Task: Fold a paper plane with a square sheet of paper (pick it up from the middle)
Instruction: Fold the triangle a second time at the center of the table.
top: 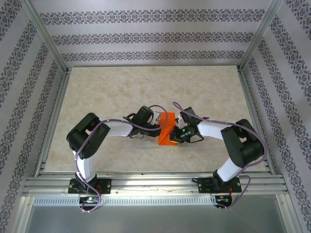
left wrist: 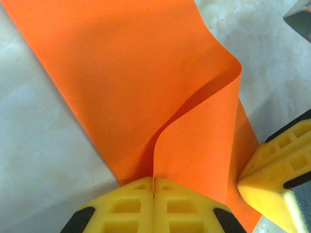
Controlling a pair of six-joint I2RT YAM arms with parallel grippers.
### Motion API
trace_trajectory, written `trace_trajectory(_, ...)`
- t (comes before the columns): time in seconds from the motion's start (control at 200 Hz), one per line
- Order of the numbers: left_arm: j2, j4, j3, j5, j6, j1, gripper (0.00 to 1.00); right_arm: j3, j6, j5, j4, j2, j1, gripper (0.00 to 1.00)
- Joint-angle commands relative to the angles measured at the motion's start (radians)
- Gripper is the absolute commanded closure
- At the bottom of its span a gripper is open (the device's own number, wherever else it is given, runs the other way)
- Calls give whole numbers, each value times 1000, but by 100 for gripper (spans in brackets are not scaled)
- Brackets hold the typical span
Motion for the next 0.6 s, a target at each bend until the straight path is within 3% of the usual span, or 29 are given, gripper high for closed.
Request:
trace_trajectory(0.0,28,-44,-2,-3,9,14,100,-20,72,-4,48,-68,-13,89)
trace_trajectory(0.19,30,-53,4,-5,12,15,100,-87,275,-48,301,-123,-22,100)
trace_trajectory(0.32,34,-60,15,-2,16,15,100,-89,378,-70,447,-60,-17,100)
trace_trajectory(0.595,37,-75,20,-4,24,14,100,-58,411,-63,487,31,3,100)
